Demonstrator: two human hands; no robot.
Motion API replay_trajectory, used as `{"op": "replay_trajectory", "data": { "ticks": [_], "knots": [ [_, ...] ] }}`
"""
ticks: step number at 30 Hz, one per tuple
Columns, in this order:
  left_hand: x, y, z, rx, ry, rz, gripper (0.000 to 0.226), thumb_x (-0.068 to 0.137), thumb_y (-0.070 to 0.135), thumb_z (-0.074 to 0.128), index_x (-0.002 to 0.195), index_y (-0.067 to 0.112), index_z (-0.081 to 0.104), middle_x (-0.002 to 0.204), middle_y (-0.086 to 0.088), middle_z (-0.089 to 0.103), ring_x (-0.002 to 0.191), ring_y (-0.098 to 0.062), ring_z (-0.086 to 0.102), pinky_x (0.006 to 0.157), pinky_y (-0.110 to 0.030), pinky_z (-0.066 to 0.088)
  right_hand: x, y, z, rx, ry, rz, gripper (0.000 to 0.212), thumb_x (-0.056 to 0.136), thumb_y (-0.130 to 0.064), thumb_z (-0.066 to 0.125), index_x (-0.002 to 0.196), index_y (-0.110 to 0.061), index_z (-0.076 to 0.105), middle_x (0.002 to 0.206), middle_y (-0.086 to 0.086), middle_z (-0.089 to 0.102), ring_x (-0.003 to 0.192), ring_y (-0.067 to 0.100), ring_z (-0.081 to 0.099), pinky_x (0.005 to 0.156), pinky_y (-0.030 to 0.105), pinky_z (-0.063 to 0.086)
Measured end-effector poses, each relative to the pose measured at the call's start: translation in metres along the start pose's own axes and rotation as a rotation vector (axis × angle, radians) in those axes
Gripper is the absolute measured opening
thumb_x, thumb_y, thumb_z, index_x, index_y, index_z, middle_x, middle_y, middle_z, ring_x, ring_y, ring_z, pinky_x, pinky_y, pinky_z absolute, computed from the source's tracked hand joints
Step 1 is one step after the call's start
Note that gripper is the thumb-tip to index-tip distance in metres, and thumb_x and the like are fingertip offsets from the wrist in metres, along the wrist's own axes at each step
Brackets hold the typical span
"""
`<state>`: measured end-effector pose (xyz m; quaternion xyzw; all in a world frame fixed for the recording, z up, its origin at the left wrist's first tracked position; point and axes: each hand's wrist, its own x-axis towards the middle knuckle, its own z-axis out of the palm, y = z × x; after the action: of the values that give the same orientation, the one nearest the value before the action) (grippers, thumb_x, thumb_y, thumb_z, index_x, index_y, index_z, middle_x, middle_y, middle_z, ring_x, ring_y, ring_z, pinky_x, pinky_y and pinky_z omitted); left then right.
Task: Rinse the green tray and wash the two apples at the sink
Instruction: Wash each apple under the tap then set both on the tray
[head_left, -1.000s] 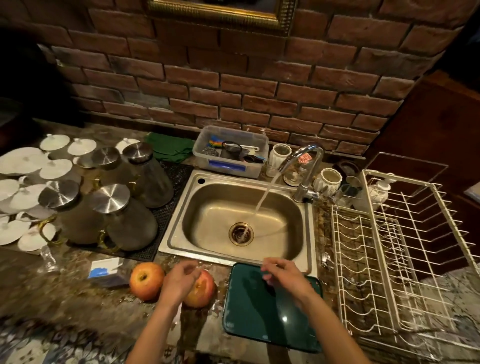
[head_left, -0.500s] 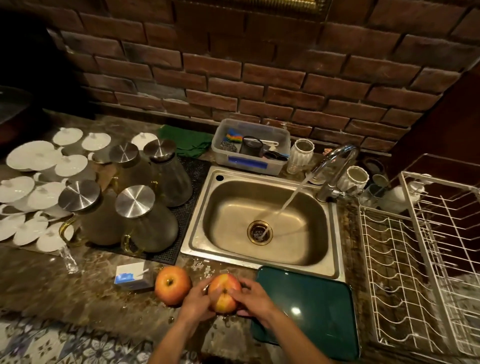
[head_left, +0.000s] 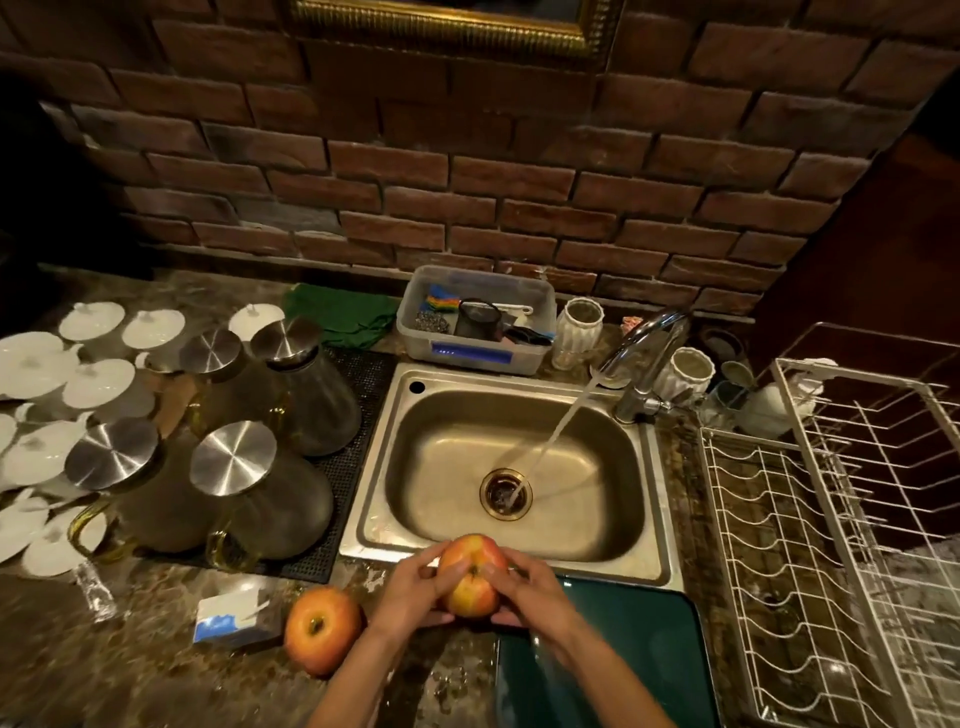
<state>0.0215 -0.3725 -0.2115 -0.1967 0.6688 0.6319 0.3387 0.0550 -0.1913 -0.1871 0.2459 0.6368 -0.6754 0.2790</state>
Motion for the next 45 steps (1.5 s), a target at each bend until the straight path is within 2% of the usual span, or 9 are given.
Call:
{"op": "replay_trajectory", "data": {
  "ticks": [9,14,17,22,28,32,37,42,45],
  "knots": [
    [0.054,0.093,0.066,0.036,-0.091,0.108,0.052,0.083,0.03,0.077,0.132,0.025,0.06,0.12,-0.014,0.066,0.097,-0.033,0.072,0.061,-0.035,0.063,0.029,-0.062,-0.07,-0.004,0.149,-0.167,0.05,0.092,-0.048,0.06,0.139,-0.031,0.054,0.134,0.005,0.062,0.116,0.022,0.065,0.094,0.039,0.058],
    [0.095,0.123,0.091,0.03,-0.119,0.094,0.048,0.082,0.034,0.077,0.129,0.027,0.064,0.122,-0.011,0.068,0.094,-0.029,0.072,0.077,-0.049,0.063,0.065,-0.083,-0.098,0.131,0.169,-0.163,0.034,0.094,-0.045,0.058,0.127,-0.037,0.06,0.13,0.002,0.064,0.114,0.022,0.066,0.077,0.034,0.062],
    [0.116,0.134,0.101,0.028,-0.124,0.075,0.052,0.083,0.033,0.076,0.133,0.027,0.061,0.121,-0.018,0.066,0.099,-0.034,0.069,0.081,-0.051,0.061,0.09,-0.087,-0.109,0.262,0.175,-0.176,0.034,0.096,-0.041,0.057,0.128,-0.033,0.061,0.13,0.005,0.063,0.117,0.028,0.065,0.084,0.045,0.061],
    [0.143,0.144,0.112,0.004,-0.173,0.003,0.052,0.09,0.029,0.069,0.14,0.032,0.052,0.136,-0.025,0.053,0.116,-0.044,0.062,0.08,-0.046,0.063,0.124,-0.086,-0.117,0.383,0.196,-0.16,0.022,0.1,-0.032,0.052,0.12,-0.036,0.061,0.128,0.001,0.063,0.116,0.024,0.064,0.083,0.043,0.061],
    [0.158,0.145,0.113,-0.031,-0.288,-0.07,0.037,0.093,0.05,0.057,0.125,0.032,0.062,0.133,-0.008,0.06,0.112,-0.033,0.067,0.086,-0.056,0.059,0.138,-0.078,-0.127,0.204,0.207,-0.198,0.048,0.098,-0.023,0.057,0.144,-0.016,0.048,0.142,0.01,0.048,0.126,0.028,0.056,0.1,0.055,0.052],
    [0.162,0.142,0.113,-0.105,-0.365,-0.173,0.053,0.09,0.059,0.056,0.128,0.024,0.061,0.129,-0.016,0.063,0.108,-0.039,0.069,0.087,-0.059,0.057,0.133,-0.071,-0.129,-0.004,0.262,-0.253,0.047,0.098,-0.022,0.058,0.144,-0.018,0.049,0.136,0.011,0.041,0.129,0.021,0.05,0.104,0.033,0.052],
    [0.163,0.131,0.113,-0.105,-0.306,-0.202,0.055,0.087,0.063,0.057,0.128,0.027,0.06,0.131,-0.017,0.06,0.107,-0.04,0.069,0.083,-0.06,0.058,0.132,-0.07,-0.115,-0.076,0.253,-0.244,0.034,0.092,-0.034,0.065,0.126,-0.037,0.056,0.125,0.002,0.039,0.115,0.006,0.051,0.077,0.011,0.054],
    [0.16,0.119,0.124,-0.149,-0.14,-0.128,0.033,0.092,0.049,0.059,0.115,0.025,0.063,0.126,-0.011,0.06,0.108,-0.036,0.065,0.071,-0.059,0.06,0.142,-0.068,-0.09,0.134,0.395,-0.185,0.043,0.084,-0.056,0.063,0.121,-0.035,0.062,0.127,0.005,0.045,0.115,0.015,0.056,0.097,0.035,0.055],
    [0.156,0.119,0.127,-0.083,-0.109,-0.065,0.025,0.095,0.049,0.054,0.112,0.032,0.062,0.123,-0.006,0.059,0.104,-0.03,0.065,0.066,-0.049,0.063,0.143,-0.07,-0.084,0.256,0.402,-0.171,0.024,0.095,-0.045,0.059,0.113,-0.032,0.068,0.117,0.007,0.066,0.11,0.027,0.065,0.096,0.051,0.055]
  ]
}}
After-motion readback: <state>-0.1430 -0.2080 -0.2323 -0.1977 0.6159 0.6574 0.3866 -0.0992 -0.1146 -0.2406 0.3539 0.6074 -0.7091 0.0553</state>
